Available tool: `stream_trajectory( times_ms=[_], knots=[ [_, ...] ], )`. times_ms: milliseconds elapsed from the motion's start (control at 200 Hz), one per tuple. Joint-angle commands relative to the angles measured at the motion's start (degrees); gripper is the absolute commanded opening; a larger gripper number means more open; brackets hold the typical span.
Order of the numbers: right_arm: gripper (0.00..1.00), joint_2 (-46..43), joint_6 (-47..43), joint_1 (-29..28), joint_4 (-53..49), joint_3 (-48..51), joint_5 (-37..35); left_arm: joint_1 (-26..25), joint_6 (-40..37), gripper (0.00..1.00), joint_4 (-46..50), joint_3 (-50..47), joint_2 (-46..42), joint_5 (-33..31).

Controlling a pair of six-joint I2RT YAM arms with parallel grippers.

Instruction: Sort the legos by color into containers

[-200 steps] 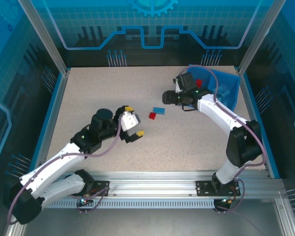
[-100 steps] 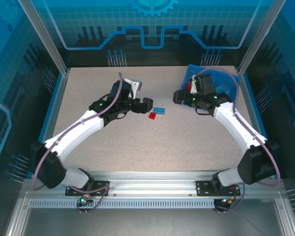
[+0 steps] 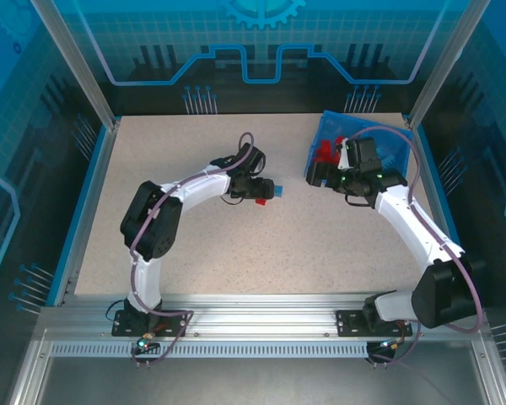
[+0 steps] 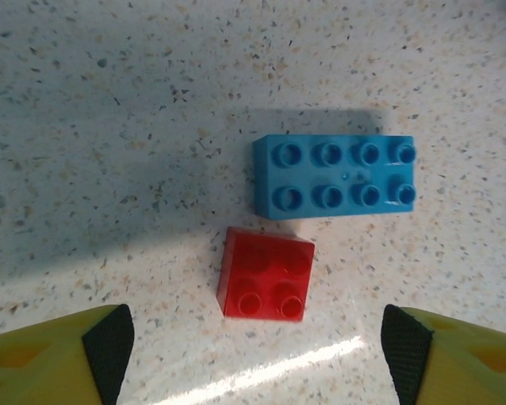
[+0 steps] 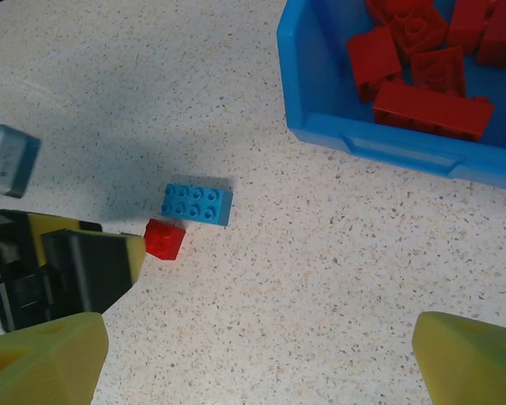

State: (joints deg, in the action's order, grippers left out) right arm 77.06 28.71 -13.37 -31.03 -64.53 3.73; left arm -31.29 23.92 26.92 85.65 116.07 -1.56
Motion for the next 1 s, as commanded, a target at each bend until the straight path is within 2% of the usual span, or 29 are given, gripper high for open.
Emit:
stream_trajectory(
  times_ms=[0, 370, 610, 795, 995],
  knots=[
    [0.95, -1.4, 0.2, 0.9, 0.0, 0.8, 1.4, -0.6, -0.6, 0.77, 2.1, 4.1, 3.1, 1.6],
    [0.95, -0.9, 0.5, 1.0, 0.1, 0.8, 1.7, -2.7, -2.7, 0.61, 4.7, 6.3, 8.8, -2.1],
    [0.95, -1.4, 0.8, 1.0, 0.1, 1.1, 2.1, -3.9, -4.1, 0.43, 5.8, 6.2, 10.1, -5.7],
    [0.95, -1.8, 0.9, 0.9, -0.2, 0.9, 2.3, -4.9, -5.3, 0.36, 5.3, 6.4, 8.4, -5.8],
    [0.95, -3.2, 1.5, 0.9, -0.7, 0.3, 3.6, -6.9, -5.6, 0.35, 7.1, 8.0, 2.1, -4.7]
  ],
)
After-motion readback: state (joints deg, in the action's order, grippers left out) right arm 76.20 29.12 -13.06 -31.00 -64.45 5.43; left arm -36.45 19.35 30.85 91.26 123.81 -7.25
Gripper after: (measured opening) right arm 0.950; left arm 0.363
